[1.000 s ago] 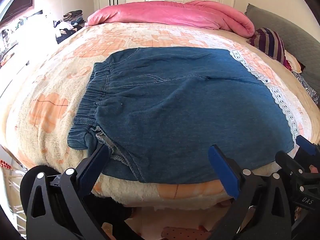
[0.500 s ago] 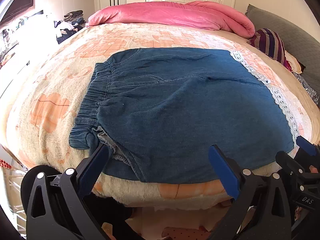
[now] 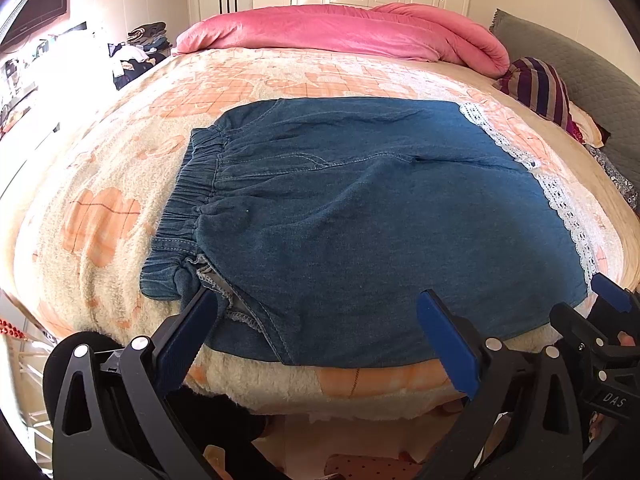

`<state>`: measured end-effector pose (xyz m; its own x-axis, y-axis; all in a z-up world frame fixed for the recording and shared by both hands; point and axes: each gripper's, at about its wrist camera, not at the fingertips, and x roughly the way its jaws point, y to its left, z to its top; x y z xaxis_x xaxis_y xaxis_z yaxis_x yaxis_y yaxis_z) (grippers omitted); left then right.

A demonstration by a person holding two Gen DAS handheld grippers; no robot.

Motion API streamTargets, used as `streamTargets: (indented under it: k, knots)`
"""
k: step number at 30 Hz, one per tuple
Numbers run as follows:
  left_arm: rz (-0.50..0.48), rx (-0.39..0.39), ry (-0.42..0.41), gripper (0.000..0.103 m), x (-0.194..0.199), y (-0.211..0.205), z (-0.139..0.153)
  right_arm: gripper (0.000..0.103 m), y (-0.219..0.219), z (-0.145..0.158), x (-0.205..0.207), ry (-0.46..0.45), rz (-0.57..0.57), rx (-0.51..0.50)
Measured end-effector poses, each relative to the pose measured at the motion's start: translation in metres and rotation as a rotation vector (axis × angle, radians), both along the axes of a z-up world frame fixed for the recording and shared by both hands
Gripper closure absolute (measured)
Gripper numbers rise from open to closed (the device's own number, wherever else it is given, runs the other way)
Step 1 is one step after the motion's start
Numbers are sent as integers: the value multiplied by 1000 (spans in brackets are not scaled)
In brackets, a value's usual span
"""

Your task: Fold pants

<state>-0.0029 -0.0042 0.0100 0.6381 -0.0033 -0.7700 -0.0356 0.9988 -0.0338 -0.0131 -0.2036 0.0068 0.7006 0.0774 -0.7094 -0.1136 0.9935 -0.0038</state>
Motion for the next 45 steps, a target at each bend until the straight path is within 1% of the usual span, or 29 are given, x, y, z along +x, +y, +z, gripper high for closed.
streamTargets:
  k: [13,33,42,45]
  knots:
    - [-17,1,3,4,3,-5,-3,8,1,0,-1,-3,-1,-6]
    - [-11,0,-3,4,5,-5,-2,8,3,1,3,-4,1,-12]
    - [-16,-13,-8,4,13,0,3,8,4,4,16,-5,13,-12]
    - [-10,-36,-5,4,21,6,5,8,4,9,25,-14,18,-16]
